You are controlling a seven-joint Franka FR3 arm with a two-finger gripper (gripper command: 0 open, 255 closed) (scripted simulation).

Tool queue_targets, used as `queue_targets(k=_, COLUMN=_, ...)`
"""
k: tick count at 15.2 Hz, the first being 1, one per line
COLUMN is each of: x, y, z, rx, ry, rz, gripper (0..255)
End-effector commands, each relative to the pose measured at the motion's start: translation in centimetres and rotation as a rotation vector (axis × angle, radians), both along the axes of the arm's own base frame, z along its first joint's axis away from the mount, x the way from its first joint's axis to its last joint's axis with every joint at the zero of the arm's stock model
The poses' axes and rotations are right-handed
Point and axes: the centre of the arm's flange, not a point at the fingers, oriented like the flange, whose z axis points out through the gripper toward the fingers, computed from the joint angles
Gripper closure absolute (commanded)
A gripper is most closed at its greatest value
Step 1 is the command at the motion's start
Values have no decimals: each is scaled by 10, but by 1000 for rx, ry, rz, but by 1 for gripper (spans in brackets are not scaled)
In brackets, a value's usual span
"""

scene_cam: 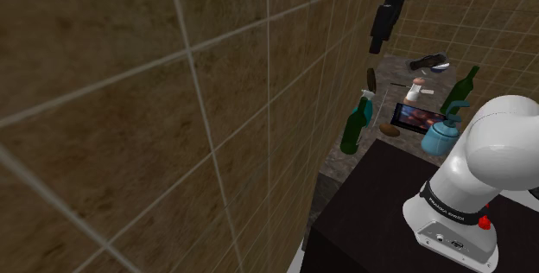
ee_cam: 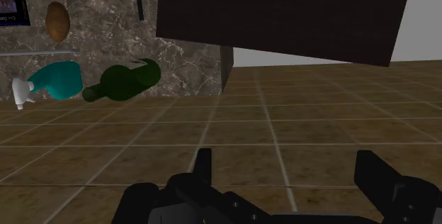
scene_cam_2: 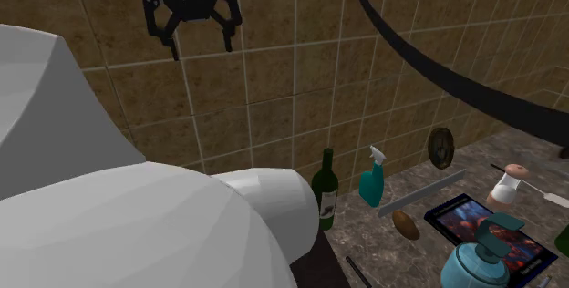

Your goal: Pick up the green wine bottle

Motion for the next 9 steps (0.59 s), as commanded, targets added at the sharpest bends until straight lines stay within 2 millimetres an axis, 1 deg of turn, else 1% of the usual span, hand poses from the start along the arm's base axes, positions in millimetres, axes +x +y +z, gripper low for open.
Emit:
queue_targets(k=1, x=0, y=0, z=0, rx=0, ry=0, rz=0, gripper=0)
queue_targets(k=9, x=13, y=-77, z=-73, rx=16, ry=-14, rz=2, gripper=0)
